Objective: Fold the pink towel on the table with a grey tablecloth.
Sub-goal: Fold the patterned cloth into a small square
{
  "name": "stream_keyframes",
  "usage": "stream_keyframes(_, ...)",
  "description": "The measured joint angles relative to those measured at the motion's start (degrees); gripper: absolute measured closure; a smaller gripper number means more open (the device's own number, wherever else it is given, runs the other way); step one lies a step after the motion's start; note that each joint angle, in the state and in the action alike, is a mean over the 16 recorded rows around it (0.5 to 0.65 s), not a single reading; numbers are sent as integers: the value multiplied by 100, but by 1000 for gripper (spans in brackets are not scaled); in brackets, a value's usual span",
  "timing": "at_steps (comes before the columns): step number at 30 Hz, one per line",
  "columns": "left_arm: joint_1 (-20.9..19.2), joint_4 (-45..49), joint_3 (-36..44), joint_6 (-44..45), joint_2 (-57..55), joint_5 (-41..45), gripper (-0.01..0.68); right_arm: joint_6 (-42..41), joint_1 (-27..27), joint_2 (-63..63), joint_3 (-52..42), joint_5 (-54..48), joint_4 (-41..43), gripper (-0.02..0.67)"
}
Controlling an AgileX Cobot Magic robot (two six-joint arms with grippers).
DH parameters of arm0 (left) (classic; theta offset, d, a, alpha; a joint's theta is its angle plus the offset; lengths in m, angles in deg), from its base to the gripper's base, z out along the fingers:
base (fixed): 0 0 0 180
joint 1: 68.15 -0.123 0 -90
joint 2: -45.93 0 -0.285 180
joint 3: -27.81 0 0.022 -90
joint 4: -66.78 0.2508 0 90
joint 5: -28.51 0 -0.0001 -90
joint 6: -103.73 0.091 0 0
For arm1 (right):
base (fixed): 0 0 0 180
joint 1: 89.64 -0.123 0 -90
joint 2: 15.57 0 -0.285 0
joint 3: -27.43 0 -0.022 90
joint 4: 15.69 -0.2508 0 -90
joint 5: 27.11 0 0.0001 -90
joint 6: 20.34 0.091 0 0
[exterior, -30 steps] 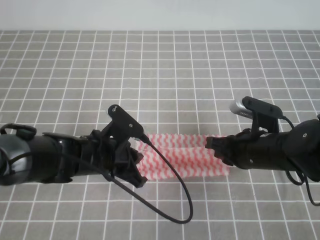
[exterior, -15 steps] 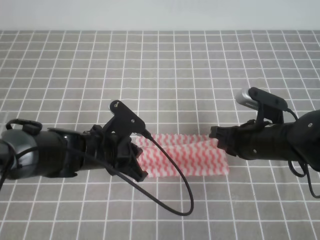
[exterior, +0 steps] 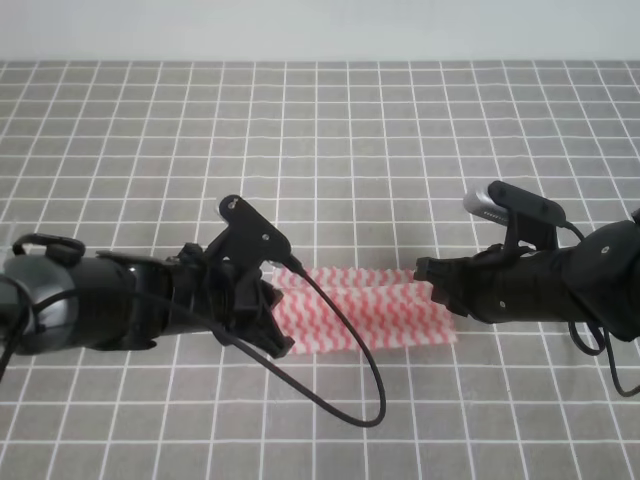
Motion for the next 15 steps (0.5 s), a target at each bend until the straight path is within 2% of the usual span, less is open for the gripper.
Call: stream_keyframes(15,0,1,-164,176,-116,106,674,3,-1,-24,7,39,-2,664)
